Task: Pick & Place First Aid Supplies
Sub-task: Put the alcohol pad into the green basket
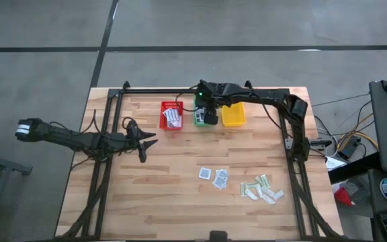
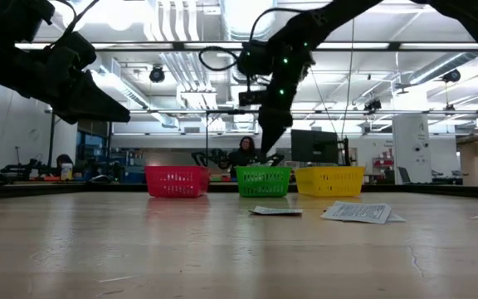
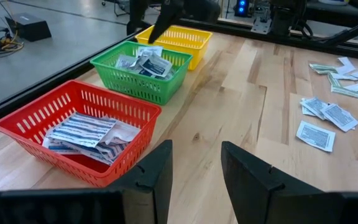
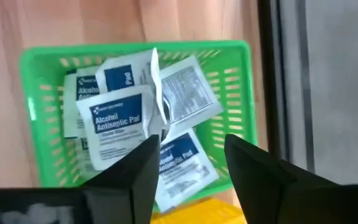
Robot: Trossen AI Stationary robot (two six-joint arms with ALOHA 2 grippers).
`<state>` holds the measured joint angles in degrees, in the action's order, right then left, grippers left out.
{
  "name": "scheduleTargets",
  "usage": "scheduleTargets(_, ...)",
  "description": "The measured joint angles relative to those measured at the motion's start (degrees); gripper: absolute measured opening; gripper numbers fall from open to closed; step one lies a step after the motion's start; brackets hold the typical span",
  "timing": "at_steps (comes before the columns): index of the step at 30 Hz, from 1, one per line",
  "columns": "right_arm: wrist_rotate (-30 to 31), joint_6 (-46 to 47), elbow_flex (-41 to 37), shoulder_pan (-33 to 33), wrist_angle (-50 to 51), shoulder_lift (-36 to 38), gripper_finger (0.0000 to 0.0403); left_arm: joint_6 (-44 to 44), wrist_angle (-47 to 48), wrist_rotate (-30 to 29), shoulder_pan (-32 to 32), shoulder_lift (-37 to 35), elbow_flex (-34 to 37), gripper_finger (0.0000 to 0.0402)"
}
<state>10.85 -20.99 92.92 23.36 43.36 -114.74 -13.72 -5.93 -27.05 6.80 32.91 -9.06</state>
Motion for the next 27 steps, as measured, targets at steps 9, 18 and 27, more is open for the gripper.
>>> scheduleTargets(9,-0.9,1.7,5.9,-0.3,1.4,-0.3,0.0167,0.0,0.0,0.0,0.0,0.0,0.0,0.0133)
scheduleTargets(18,-13.2,4.8,12.0,-1.6,8.0,-0.1,0.014,0.1,0.0,0.0,0.0,0.0,0.0,0.0133)
scheduleTargets(27,-20.6,2.5,17.0,-5.4,17.9,-0.1,0.0104,1.2,0.0,0.0,0.0,0.0,0.0,0.0133)
